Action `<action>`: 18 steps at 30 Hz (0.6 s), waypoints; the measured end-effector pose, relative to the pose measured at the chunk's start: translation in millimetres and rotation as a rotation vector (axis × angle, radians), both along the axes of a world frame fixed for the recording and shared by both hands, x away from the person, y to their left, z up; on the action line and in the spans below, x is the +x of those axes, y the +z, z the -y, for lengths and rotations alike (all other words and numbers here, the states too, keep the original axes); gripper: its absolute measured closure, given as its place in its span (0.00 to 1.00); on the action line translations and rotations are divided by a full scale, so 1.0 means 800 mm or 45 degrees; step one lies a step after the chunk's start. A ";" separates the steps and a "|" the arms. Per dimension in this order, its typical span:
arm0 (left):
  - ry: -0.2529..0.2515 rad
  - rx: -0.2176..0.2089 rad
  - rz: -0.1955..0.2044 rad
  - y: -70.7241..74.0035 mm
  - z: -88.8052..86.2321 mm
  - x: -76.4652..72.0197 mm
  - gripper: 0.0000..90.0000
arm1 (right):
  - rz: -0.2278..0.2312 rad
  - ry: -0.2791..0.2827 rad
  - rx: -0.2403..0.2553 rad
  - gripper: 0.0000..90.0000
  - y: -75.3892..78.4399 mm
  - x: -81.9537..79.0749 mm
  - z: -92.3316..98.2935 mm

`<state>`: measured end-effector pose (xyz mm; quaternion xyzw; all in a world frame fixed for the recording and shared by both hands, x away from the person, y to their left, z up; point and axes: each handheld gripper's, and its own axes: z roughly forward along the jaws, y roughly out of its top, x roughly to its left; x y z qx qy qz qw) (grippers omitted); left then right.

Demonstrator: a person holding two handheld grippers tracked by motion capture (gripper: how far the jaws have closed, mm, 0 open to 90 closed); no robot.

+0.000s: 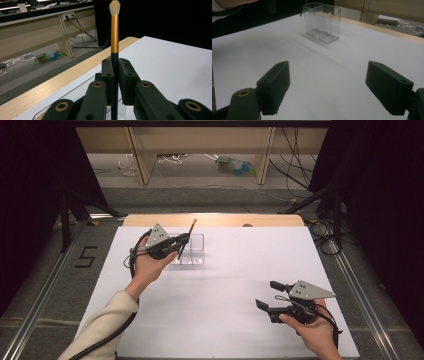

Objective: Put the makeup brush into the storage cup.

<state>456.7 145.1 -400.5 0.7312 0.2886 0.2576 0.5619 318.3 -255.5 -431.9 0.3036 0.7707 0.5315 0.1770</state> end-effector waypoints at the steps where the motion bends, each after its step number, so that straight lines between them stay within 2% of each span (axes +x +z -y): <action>1: -0.003 0.000 0.001 0.000 0.000 0.001 0.92 | -0.010 -0.003 -0.004 0.23 0.000 -0.001 0.001; 6: -0.009 -0.002 0.010 0.003 0.005 0.004 0.92 | 0.004 0.003 -0.006 0.23 -0.001 0.001 0.001; 7: -0.010 -0.004 0.009 0.003 0.007 0.004 0.92 | 0.015 0.006 0.010 0.23 -0.002 0.002 0.000; 13: -0.018 -0.001 0.013 0.005 0.010 0.006 0.92 | 0.006 0.000 -0.008 0.23 -0.001 0.001 0.001; 15: -0.016 0.000 0.014 0.005 0.010 0.006 0.92 | 0.015 0.008 0.013 0.23 -0.002 0.002 0.000; 16: -0.016 -0.001 0.014 0.005 0.010 0.006 0.92 | 0.001 0.002 -0.009 0.23 0.000 0.001 0.001; 18: -0.015 -0.003 0.015 0.005 0.009 0.006 0.92 | 0.005 0.002 -0.005 0.23 -0.001 0.001 0.001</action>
